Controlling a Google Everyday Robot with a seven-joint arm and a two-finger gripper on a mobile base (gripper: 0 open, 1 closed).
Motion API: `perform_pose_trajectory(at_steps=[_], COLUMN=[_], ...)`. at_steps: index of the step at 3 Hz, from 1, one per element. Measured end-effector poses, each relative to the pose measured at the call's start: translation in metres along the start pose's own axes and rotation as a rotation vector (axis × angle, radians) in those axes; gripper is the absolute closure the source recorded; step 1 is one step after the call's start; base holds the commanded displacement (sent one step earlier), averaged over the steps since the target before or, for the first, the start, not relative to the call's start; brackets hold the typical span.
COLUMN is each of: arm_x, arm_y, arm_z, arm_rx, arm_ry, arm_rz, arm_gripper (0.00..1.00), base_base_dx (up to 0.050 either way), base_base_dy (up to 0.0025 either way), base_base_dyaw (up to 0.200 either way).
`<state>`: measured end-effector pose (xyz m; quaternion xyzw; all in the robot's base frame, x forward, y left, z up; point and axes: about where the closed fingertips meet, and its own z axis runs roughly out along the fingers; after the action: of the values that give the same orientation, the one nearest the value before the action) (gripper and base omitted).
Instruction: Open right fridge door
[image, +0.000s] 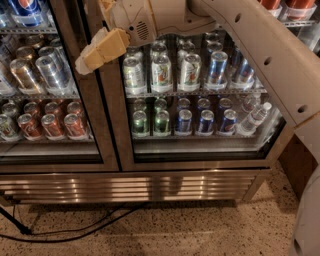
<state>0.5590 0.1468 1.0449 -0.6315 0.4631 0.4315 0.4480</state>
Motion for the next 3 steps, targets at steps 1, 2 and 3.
perform_pose_trajectory(at_steps=[1,2,3], arm_x=[0.0005,0.0005,0.0005], arm_y=[-0.0005,-0.0005,-0.0005], arm_z=[-0.0017,-0.0017,-0.0017], arm_rx=[0.000,0.000,0.000], arm_ry=[0.000,0.000,0.000], arm_rz=[0.000,0.000,0.000], arm_gripper=[0.00,0.19,0.42], base_base_dx=[0.000,0.000,0.000], base_base_dy=[0.00000,0.00000,0.00000], base_base_dyaw=[0.000,0.000,0.000])
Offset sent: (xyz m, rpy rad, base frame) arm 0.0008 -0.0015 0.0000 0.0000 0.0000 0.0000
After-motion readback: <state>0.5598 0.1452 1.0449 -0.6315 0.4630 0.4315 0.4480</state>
